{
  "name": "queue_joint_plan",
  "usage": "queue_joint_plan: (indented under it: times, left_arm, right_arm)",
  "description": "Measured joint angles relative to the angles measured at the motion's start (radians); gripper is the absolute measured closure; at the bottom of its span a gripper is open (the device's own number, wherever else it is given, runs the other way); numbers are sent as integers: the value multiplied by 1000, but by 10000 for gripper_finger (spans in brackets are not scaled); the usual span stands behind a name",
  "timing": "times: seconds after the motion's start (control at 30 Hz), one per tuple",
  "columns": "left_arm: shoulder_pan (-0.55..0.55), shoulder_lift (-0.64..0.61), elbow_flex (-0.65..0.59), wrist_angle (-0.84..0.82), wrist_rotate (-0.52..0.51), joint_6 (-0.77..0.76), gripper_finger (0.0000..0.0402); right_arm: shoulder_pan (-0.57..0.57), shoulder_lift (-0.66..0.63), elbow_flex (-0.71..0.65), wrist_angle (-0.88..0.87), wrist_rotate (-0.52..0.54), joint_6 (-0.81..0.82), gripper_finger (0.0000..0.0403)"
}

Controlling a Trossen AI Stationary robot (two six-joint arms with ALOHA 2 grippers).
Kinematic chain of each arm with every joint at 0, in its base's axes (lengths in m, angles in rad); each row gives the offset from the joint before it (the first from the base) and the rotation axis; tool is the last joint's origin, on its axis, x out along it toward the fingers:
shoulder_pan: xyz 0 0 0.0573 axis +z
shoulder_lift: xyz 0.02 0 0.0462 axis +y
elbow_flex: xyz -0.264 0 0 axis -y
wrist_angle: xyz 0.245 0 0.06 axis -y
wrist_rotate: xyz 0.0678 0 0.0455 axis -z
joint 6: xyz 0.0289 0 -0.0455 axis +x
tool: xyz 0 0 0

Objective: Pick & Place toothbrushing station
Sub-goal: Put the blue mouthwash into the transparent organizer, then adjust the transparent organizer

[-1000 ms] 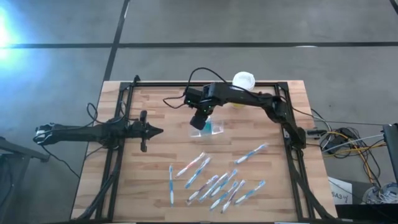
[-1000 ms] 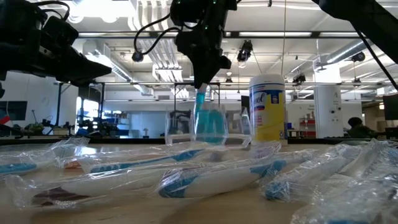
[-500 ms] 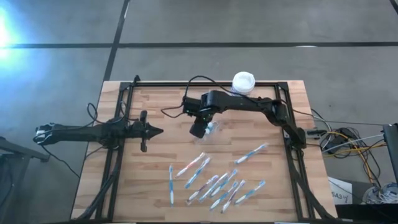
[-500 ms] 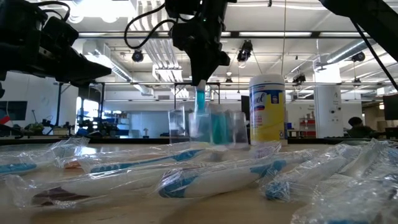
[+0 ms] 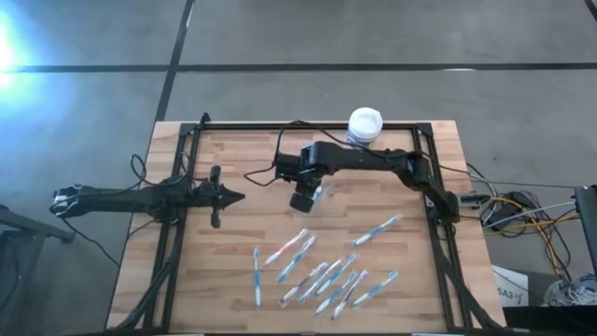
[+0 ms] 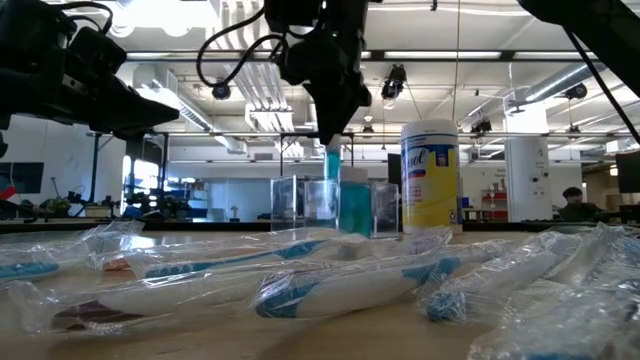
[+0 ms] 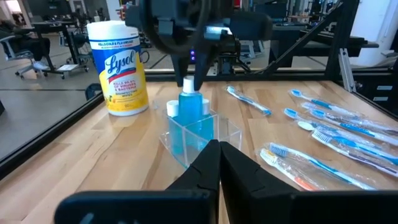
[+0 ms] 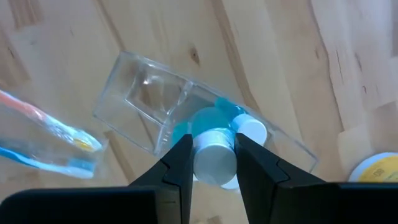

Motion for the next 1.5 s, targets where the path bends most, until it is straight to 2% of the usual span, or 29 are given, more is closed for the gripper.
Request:
queue_joint_plan:
  times: [0.33, 0.7, 1.1, 1.43, 1.5]
  left_arm:
    - [0, 0, 0, 0, 0, -2, 381]
    - [0, 0, 0, -3, 0, -2, 392]
    - [0, 0, 0, -7, 0, -3, 381]
    - [0, 0, 0, -7, 0, -18, 390]
    - [0, 0, 0, -7, 0, -27, 391]
  right_arm:
    - [-3, -2, -102, 101, -2, -43, 315]
    - [-11, -2, -174, 147, -3, -66, 309]
    - [-14, -17, -131, 137, -2, -86, 230]
    - [-8, -22, -31, 72, 1, -84, 214]
    - [4, -43, -27, 68, 35, -96, 215]
